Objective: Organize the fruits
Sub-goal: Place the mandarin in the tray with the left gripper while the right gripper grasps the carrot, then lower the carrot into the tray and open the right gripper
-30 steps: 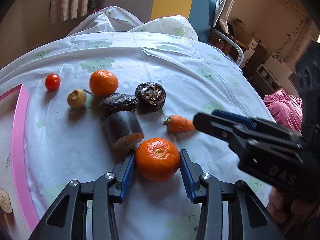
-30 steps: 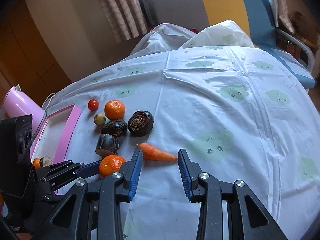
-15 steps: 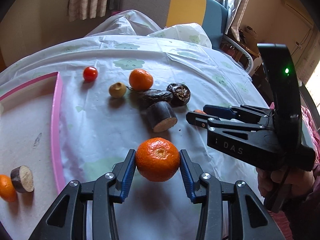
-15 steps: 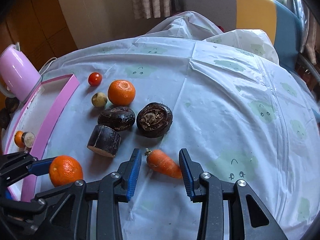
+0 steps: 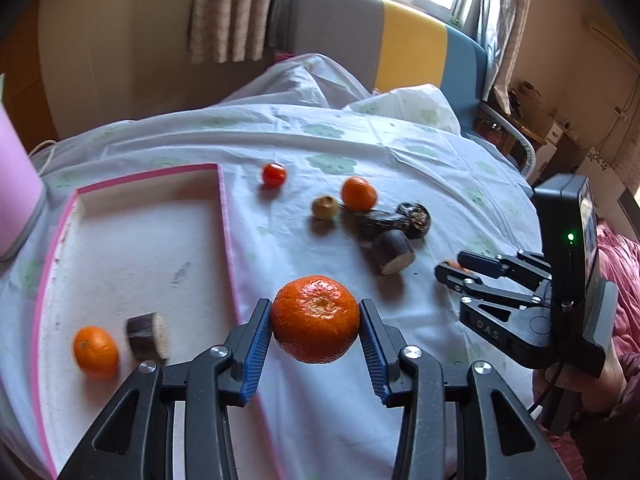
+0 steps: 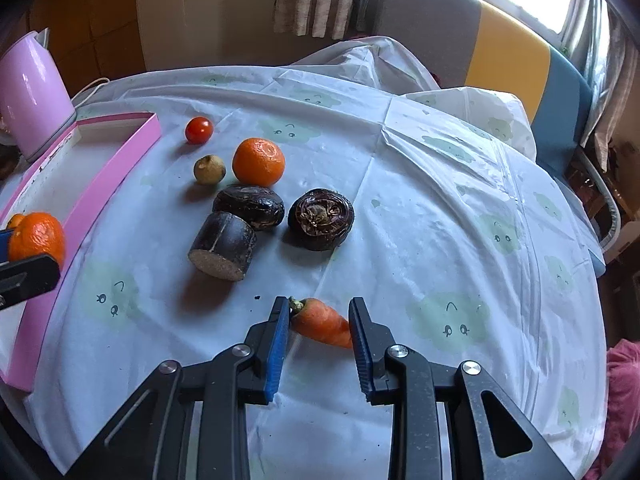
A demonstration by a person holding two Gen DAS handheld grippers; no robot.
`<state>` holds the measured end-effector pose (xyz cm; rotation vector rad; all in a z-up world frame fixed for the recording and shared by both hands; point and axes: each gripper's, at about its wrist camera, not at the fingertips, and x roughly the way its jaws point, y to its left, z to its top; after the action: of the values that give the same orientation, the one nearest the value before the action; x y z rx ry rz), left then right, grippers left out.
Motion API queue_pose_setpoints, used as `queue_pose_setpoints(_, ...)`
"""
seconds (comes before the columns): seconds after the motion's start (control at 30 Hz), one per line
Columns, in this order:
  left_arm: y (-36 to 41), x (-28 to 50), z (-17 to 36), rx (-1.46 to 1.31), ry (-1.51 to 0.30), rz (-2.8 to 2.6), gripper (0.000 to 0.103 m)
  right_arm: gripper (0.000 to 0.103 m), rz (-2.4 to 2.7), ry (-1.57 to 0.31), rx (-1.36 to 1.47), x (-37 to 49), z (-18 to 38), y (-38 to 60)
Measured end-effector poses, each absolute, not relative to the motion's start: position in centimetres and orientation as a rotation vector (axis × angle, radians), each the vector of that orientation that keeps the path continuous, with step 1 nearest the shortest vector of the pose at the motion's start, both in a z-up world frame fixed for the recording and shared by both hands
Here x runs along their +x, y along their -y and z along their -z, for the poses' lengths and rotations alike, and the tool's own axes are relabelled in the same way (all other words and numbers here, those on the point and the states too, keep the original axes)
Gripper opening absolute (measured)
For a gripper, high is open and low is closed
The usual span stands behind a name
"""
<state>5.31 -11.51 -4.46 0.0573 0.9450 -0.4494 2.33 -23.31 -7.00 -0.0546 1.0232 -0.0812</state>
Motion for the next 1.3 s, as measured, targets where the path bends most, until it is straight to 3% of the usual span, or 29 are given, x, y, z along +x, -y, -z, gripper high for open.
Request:
queue_pose_setpoints(0.73, -4.9, 5.2, 6.5, -0.132, -0.956, 0.11, 0.044, 0.024, 0.118, -0.993, 0.015, -0.3, 5.8, 20.5)
queue_pose_setpoints(1.3, -4.1, 3.5, 4.8, -0.129, -0.894, 0.159, 0.048, 0.024, 0.051, -0.944, 0.1, -0.9, 3.1, 19.3)
